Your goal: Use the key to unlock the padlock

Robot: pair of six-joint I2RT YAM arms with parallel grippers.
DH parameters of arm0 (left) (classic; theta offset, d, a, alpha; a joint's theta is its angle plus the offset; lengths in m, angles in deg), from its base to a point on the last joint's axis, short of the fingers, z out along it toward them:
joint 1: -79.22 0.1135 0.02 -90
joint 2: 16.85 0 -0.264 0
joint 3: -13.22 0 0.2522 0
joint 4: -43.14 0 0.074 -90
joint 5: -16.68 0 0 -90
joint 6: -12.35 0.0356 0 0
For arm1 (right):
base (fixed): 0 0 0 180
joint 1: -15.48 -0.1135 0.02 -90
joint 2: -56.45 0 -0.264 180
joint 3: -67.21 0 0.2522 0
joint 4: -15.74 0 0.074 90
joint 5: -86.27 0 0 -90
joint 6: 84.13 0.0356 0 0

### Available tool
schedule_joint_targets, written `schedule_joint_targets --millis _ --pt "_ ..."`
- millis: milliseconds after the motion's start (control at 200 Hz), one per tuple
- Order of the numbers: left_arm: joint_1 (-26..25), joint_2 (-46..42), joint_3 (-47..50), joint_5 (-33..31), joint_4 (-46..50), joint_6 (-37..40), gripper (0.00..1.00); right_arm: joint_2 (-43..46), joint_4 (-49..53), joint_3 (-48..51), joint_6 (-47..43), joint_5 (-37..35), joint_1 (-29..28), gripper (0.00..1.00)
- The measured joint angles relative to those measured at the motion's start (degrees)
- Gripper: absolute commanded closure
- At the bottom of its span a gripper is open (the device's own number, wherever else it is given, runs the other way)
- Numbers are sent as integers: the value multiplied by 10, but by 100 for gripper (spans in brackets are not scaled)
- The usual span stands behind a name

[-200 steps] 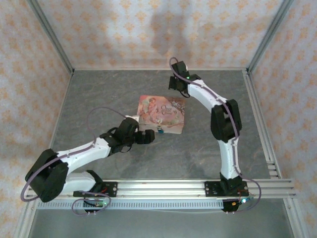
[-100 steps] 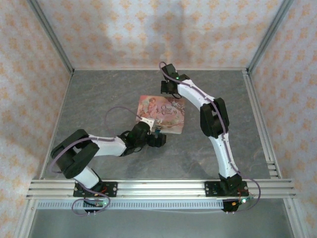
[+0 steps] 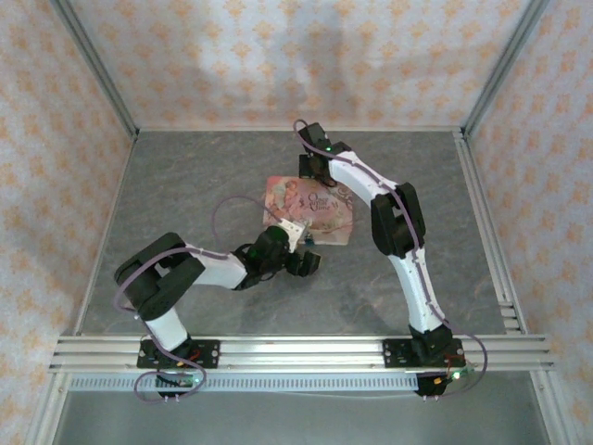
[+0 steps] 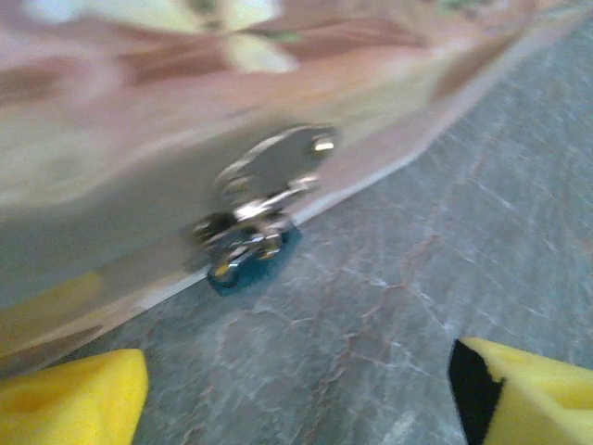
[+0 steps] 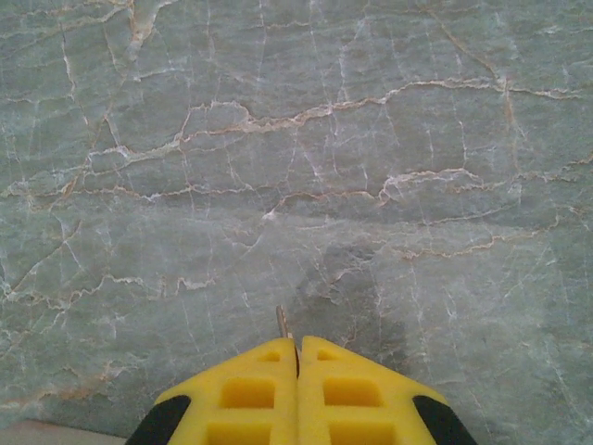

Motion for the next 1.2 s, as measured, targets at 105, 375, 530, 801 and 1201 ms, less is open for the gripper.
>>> schedule_joint_targets --millis 105,375,530,801,1201 --pt "-2 9 -21 38 -3 15 21 0 -22 10 -1 -5 -2 100" --pt "-7 38 -44 66 -3 23 18 16 -65 46 -2 -13 -4 100" --pt "-1 45 -46 81 -13 11 15 18 -71 50 -2 -15 -4 100" --pt "20 1 -27 66 22 -15 13 25 -97 68 -2 -19 -4 100" --pt "28 -37 -21 28 66 -12 11 25 -100 68 -1 -19 -4 100"
